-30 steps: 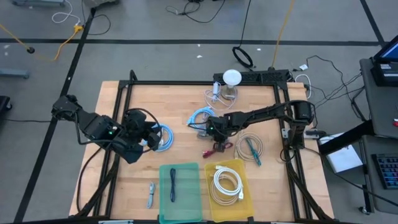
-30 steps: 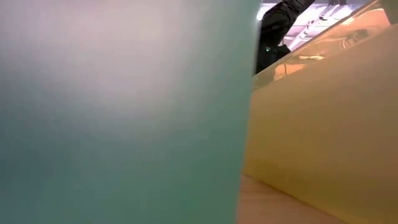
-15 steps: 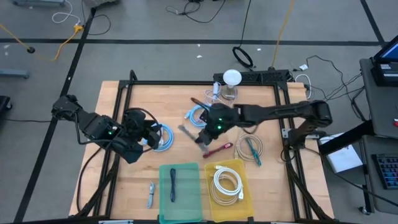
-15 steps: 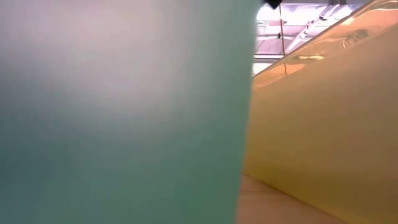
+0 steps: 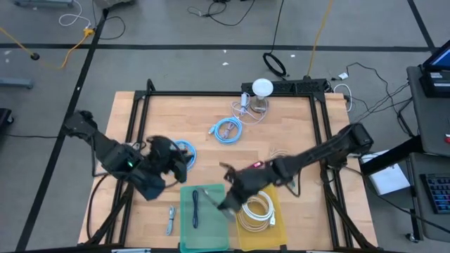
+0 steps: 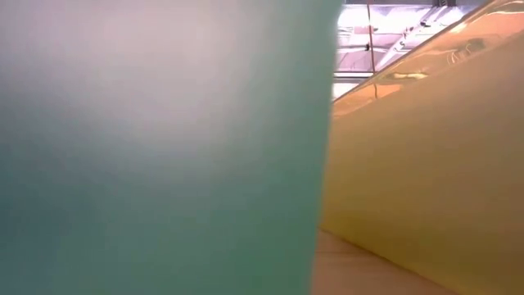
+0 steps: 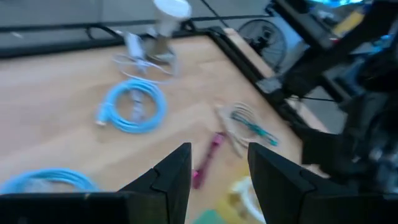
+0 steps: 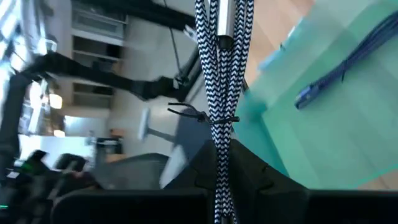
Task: Pick & Place USB Port
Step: Put the black charger cable into the green bin
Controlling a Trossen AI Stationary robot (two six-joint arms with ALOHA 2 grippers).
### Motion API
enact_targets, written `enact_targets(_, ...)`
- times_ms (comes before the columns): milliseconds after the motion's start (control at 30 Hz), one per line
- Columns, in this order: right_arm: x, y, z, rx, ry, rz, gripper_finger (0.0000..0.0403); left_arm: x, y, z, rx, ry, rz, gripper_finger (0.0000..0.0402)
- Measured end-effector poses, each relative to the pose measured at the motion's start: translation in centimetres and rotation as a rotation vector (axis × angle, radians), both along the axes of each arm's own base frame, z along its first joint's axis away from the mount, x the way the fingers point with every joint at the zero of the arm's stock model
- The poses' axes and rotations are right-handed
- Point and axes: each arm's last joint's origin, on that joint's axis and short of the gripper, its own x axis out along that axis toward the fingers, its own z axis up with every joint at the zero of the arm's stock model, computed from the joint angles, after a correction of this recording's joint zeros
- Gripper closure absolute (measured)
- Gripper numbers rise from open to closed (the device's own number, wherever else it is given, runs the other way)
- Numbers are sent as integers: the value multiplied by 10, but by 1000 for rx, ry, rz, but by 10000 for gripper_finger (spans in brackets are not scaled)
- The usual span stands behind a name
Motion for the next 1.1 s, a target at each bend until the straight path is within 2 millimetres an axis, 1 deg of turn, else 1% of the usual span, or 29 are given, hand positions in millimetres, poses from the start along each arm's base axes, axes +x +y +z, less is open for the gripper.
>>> enact_targets(100, -1, 25, -15, -39, 20, -11, 393, 17, -24, -10, -42, -51, -34, 241)
enact_targets(200, 2, 46, -37, -59, 40, -47, 393, 36, -48, -22, -87, -104, -64, 241)
enact_targets(300, 5, 60, -55, -34, 63, -110, 393, 49, -67, -35, -123, -127, -96, 241)
enact_targets(400, 6, 68, -66, 8, 72, -238, 393, 54, -82, -45, -145, -137, -111, 241)
enact_targets(533, 3, 71, -75, 29, 118, -427, 393, 52, -96, -53, -183, -154, -110, 241)
enact_targets(667, -1, 68, -80, -2, 187, -546, 393, 43, -106, -53, -180, -207, -75, 253)
enact_targets(767, 0, 67, -73, -49, 239, -567, 393, 37, -109, -52, -173, -228, -69, 280)
enact_targets(867, 4, 65, -65, -49, 219, -559, 393, 34, -112, -49, -167, -256, -61, 314)
enact_targets(1033, 5, 63, -64, -69, 222, -555, 393, 30, -118, -47, -166, -263, -88, 366)
enact_targets(1100, 3, 67, -64, -49, 231, -539, 393, 29, -119, -47, -163, -261, -96, 384)
